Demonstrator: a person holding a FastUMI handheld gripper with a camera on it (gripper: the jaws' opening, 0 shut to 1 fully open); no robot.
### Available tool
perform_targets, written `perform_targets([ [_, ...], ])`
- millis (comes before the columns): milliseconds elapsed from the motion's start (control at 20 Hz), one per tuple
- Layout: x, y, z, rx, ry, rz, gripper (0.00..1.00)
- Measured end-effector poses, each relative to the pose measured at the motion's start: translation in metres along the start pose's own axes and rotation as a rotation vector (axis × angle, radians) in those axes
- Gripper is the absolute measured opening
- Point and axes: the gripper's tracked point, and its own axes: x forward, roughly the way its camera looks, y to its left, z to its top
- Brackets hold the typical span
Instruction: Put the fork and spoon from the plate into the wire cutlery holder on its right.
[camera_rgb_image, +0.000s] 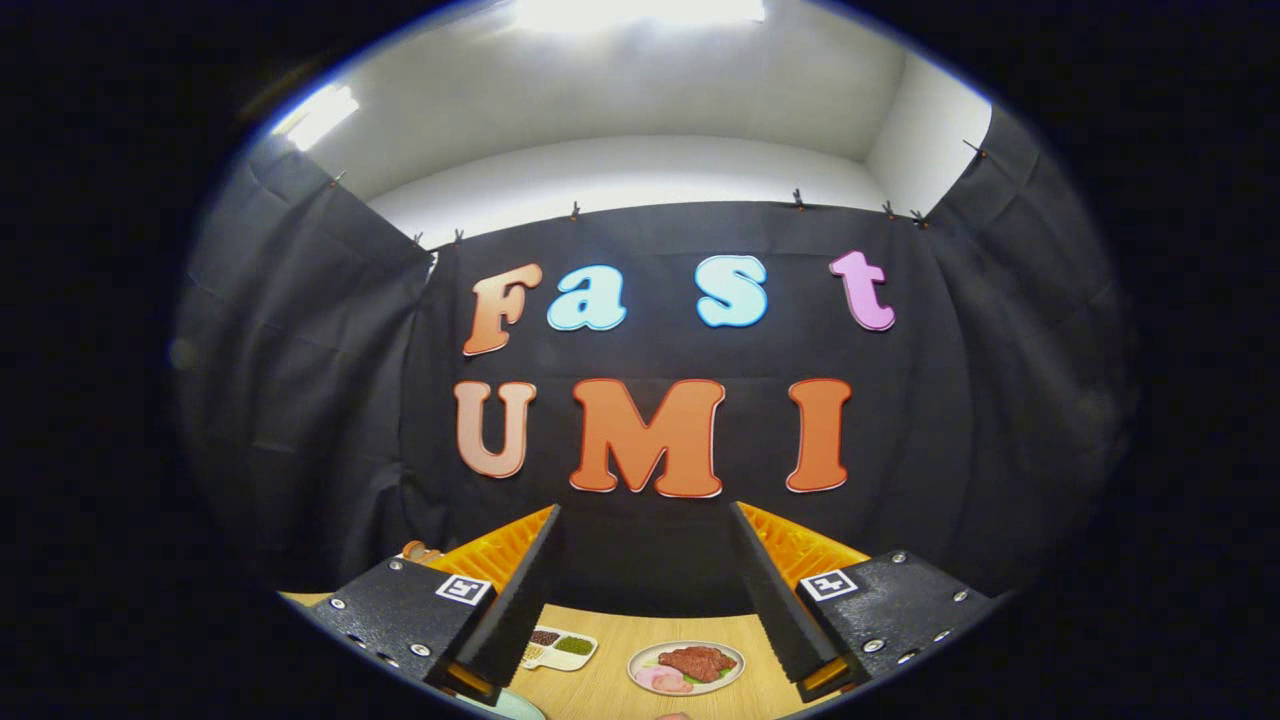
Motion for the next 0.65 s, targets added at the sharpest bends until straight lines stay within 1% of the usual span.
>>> perform_targets([
  [50,-0.005,0.001,-0.003,-0.006,0.001,0.045,0.96],
  [150,-0.01,0.003,-0.007,-0.003,0.003,0.107,0.96],
  [300,-0.022,-0.003,-0.012,0.027,-0.01,0.169,0.97],
  [400,-0.027,-0.018,-0.022,0.044,-0.005,0.185,0.97],
  [500,-0.031,-0.038,-0.034,0.064,0.02,0.176,0.97],
  [650,-0.038,-0.072,-0.039,0.09,0.011,0.134,0.97],
])
